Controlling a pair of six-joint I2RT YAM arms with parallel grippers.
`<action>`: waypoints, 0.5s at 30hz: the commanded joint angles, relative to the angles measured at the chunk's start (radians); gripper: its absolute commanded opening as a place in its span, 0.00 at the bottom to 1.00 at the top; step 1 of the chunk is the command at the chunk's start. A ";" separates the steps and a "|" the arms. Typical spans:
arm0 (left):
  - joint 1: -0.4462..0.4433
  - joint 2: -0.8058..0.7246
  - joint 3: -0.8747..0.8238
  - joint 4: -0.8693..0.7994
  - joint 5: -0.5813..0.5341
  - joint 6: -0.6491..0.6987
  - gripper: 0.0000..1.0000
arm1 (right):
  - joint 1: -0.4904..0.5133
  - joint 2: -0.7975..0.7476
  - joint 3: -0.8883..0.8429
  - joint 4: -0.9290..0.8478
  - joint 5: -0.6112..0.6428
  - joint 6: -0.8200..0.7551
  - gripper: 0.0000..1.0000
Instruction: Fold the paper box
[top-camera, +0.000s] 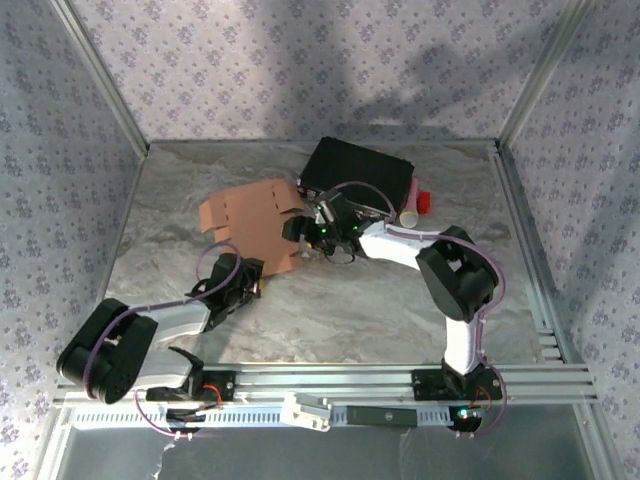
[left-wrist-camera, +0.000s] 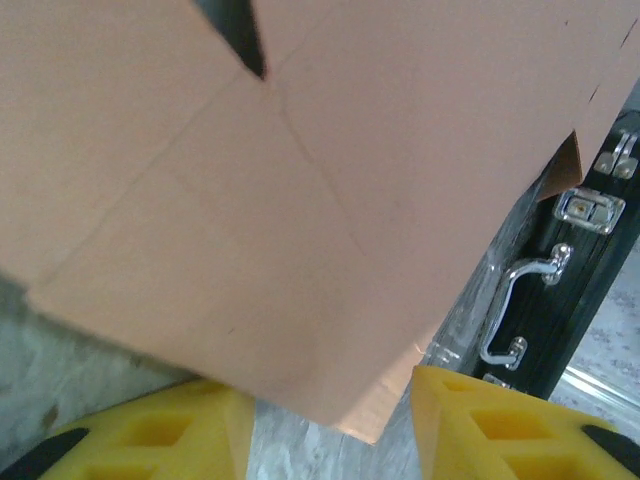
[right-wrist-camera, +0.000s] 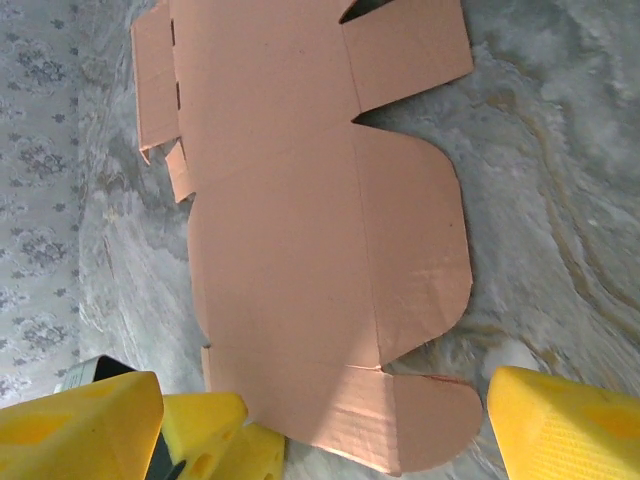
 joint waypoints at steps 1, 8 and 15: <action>0.013 0.004 -0.005 0.069 -0.054 0.013 0.41 | 0.000 0.056 0.056 0.038 -0.055 0.050 0.86; 0.016 -0.017 -0.005 0.043 -0.059 0.028 0.38 | 0.005 0.127 0.084 0.074 -0.083 0.095 0.85; 0.032 -0.026 -0.008 0.031 -0.059 0.043 0.33 | 0.019 0.154 0.098 0.076 -0.089 0.115 0.84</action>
